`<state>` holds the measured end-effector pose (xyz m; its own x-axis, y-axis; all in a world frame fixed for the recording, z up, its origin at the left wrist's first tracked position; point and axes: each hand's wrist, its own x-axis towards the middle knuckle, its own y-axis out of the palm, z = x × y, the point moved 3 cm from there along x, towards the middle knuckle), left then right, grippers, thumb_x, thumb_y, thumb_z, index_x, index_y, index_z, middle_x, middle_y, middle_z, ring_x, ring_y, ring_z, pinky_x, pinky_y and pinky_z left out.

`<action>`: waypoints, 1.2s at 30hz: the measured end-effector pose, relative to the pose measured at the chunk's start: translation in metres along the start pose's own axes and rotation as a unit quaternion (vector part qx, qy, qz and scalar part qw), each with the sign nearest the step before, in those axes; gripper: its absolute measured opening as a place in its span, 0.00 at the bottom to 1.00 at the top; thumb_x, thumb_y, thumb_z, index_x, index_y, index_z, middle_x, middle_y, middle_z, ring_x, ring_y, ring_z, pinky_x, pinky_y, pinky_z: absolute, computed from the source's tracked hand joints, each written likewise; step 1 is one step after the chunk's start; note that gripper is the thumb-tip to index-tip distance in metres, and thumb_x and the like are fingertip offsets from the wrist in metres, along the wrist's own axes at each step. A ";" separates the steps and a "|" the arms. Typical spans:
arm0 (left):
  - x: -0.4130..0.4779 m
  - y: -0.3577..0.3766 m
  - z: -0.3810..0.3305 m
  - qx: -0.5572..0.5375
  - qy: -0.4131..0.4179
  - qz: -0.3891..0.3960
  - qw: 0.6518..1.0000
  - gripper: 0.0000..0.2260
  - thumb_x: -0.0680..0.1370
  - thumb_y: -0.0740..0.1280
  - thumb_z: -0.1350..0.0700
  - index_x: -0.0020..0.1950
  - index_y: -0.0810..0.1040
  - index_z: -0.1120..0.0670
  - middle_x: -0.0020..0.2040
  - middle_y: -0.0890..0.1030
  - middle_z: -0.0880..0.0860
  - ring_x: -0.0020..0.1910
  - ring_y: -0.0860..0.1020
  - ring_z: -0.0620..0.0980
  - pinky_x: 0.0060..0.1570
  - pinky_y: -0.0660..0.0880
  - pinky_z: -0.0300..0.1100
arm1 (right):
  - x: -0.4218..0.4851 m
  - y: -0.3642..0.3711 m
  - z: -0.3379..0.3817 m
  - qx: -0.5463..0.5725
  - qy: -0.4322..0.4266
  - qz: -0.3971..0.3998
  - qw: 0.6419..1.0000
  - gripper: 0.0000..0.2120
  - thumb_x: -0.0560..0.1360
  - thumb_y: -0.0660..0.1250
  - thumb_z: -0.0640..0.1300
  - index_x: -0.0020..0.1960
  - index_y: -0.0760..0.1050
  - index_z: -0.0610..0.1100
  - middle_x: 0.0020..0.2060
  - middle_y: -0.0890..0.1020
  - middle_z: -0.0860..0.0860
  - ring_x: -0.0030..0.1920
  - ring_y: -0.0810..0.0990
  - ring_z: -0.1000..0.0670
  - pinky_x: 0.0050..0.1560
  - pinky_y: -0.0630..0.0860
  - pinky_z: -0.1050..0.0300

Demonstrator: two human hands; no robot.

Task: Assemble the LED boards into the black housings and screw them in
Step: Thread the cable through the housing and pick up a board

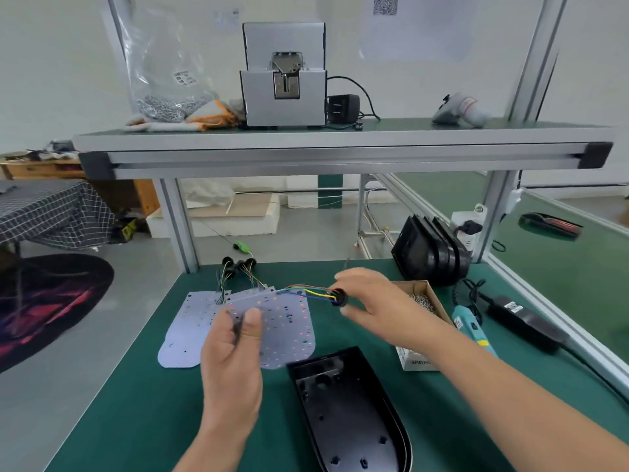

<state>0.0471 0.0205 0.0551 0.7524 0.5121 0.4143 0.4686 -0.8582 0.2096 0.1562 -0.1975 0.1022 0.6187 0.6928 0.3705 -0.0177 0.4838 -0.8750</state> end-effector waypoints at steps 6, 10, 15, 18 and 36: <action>0.003 -0.004 -0.004 -0.026 -0.023 -0.013 0.999 0.20 0.79 0.69 0.38 0.42 0.71 0.54 0.41 0.71 0.51 0.42 0.67 0.50 0.44 0.67 0.49 | 0.017 0.005 -0.034 0.098 0.089 -0.066 0.989 0.07 0.84 0.67 0.41 0.55 0.80 0.52 0.41 0.76 0.59 0.44 0.74 0.59 0.50 0.70 0.56; 0.005 -0.006 -0.008 -0.098 -0.030 -0.012 0.995 0.23 0.77 0.71 0.37 0.48 0.74 0.58 0.49 0.74 0.55 0.49 0.69 0.54 0.53 0.66 0.56 | 0.025 0.002 -0.009 0.102 0.016 -0.144 0.984 0.14 0.87 0.62 0.43 0.69 0.79 0.48 0.42 0.74 0.66 0.47 0.73 0.63 0.50 0.67 0.66; 0.004 0.001 -0.010 -0.178 -0.087 0.060 0.978 0.14 0.77 0.74 0.43 0.54 0.85 0.52 0.52 0.84 0.52 0.49 0.80 0.49 0.50 0.78 0.38 | 0.026 0.010 0.020 0.142 0.065 -0.055 0.986 0.08 0.86 0.63 0.49 0.62 0.76 0.48 0.36 0.80 0.57 0.39 0.76 0.58 0.48 0.78 0.49; -0.005 0.013 -0.010 -0.192 -0.134 0.154 0.960 0.19 0.79 0.70 0.47 0.65 0.84 0.55 0.60 0.86 0.56 0.56 0.86 0.50 0.53 0.82 0.40 | 0.020 0.016 0.041 0.178 0.048 0.020 0.983 0.08 0.84 0.64 0.52 0.49 0.71 0.50 0.33 0.82 0.52 0.35 0.77 0.54 0.42 0.76 0.50; -0.005 0.008 -0.020 -0.264 -0.290 0.148 0.908 0.09 0.75 0.70 0.50 0.46 0.88 0.51 0.41 0.84 0.51 0.36 0.82 0.48 0.33 0.80 0.39 | -0.035 -0.002 -0.033 -0.069 0.113 -0.083 0.988 0.06 0.78 0.72 0.41 0.50 0.82 0.52 0.46 0.81 0.57 0.53 0.74 0.51 0.54 0.74 0.53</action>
<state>0.0378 0.0099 0.0725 0.9982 0.0573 0.0176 0.0338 -0.7805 0.6242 0.1601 -0.2406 0.0808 0.7637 0.4661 0.4467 0.1962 0.4916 -0.8484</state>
